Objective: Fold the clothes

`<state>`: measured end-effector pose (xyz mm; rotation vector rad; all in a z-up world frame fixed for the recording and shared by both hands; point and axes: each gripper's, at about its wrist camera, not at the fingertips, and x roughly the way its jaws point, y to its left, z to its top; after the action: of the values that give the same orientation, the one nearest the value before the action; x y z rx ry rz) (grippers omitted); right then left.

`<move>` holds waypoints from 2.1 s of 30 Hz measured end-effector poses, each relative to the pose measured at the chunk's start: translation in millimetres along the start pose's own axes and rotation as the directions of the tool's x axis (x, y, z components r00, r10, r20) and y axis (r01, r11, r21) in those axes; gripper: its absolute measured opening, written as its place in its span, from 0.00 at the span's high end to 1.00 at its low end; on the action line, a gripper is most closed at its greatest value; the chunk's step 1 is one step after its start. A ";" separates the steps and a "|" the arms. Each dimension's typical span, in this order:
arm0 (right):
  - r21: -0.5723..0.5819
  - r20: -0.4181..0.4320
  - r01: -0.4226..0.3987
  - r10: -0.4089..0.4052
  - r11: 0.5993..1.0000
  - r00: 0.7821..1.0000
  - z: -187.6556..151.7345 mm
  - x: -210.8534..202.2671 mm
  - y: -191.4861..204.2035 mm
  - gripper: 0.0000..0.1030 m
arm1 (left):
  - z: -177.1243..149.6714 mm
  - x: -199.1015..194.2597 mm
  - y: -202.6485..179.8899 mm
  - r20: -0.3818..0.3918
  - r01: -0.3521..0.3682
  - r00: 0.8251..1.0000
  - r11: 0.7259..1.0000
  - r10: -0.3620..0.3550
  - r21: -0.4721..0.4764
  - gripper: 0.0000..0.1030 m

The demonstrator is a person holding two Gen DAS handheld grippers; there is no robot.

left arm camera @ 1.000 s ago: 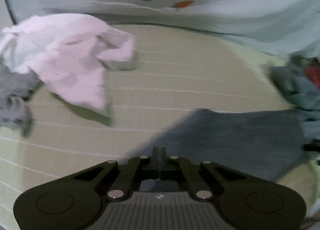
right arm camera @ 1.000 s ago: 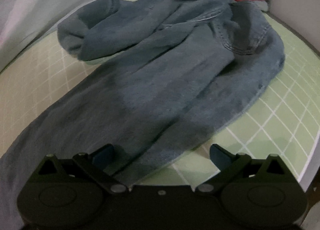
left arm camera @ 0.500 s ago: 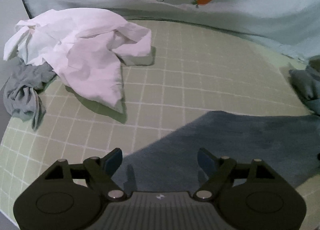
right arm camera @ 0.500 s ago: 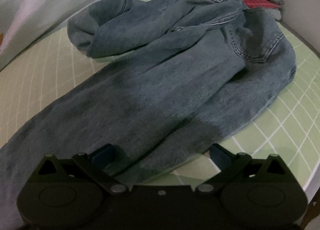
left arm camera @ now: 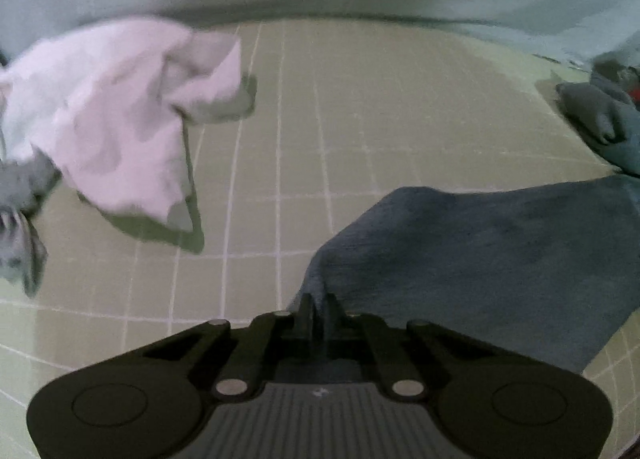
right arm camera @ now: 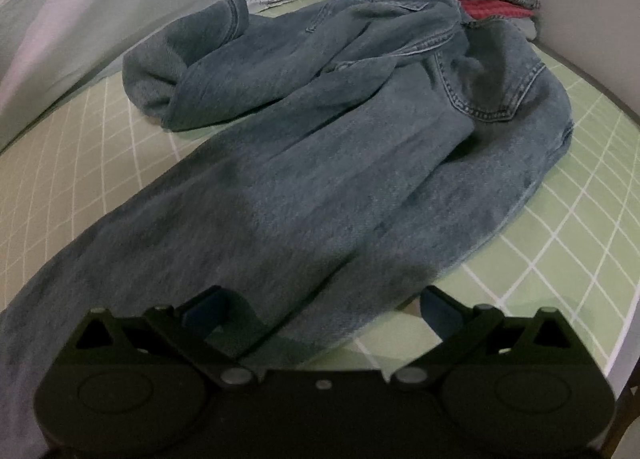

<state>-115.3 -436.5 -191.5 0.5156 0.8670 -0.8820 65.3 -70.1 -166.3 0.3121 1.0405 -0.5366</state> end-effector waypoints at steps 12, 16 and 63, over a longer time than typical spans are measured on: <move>-0.131 0.000 -0.097 0.098 0.987 0.995 -6.0 -2.8 -8.8 0.00 | -33.9 -25.0 -77.0 -0.037 0.033 0.999 0.996 -0.030 0.088 0.95; -0.186 -0.011 -0.134 0.135 0.973 0.991 -8.3 -4.3 -12.1 0.00 | -50.3 -19.8 -85.6 -0.116 0.053 0.992 0.998 -0.049 0.037 0.88; -0.050 0.066 -0.024 0.028 0.998 0.997 -31.5 -16.0 -2.2 0.00 | -25.4 -69.0 90.2 0.170 -0.162 0.945 0.854 0.278 -0.495 0.66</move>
<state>-136.3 -408.3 -196.1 0.4514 0.8170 -0.8476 69.8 35.9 -118.3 -0.0711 0.8557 -0.0908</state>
